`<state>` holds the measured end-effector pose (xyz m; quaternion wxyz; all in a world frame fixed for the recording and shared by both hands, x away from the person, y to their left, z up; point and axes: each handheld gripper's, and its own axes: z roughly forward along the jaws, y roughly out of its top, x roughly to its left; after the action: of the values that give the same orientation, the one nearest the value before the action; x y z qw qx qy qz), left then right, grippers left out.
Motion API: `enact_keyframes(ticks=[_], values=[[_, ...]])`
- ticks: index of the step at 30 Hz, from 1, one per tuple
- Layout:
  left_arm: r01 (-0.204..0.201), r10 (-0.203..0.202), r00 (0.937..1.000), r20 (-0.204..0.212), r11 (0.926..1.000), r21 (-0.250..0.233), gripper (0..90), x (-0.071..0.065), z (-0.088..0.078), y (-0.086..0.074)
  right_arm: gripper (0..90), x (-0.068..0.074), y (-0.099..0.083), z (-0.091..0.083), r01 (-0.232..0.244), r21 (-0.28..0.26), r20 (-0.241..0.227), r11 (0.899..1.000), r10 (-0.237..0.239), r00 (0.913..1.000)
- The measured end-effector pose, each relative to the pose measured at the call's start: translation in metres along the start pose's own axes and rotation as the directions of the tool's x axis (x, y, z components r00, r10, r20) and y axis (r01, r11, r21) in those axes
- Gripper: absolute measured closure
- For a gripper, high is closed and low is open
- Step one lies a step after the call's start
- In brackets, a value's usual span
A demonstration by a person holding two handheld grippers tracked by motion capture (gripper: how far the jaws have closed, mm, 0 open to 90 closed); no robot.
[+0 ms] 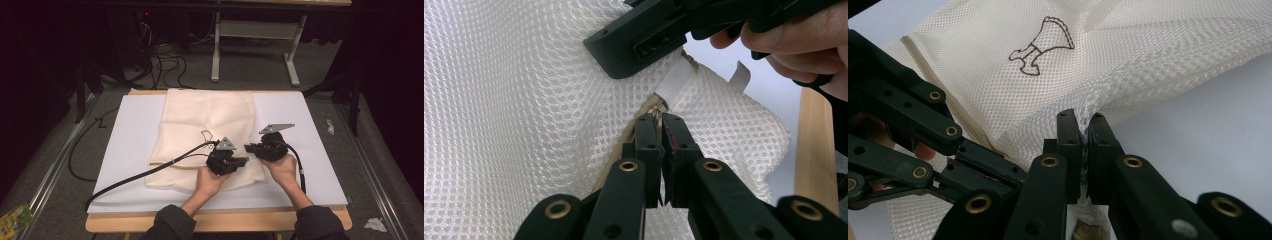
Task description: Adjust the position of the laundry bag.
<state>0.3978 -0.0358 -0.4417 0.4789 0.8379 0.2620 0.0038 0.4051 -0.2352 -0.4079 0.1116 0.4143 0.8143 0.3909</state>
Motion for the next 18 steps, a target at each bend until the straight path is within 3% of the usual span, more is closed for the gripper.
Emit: enact_keyframes(ticks=[11, 18], values=[[-0.007, 0.007, 0.9995, -0.031, 1.0, 0.007, 87.4, 0.0001, -0.0071, -0.0022, 88.5, -0.0018, -0.0025, -0.0027, 0.011, -0.004, 0.013, 1.0, -0.01, 0.9999], [-0.004, 0.005, 0.9997, -0.025, 0.9999, 0.01, 87.4, 0.0014, -0.007, -0.0034, 88.5, -0.0021, -0.0032, -0.001, 0.013, 0.003, 0.011, 1.0, -0.013, 0.9999]])
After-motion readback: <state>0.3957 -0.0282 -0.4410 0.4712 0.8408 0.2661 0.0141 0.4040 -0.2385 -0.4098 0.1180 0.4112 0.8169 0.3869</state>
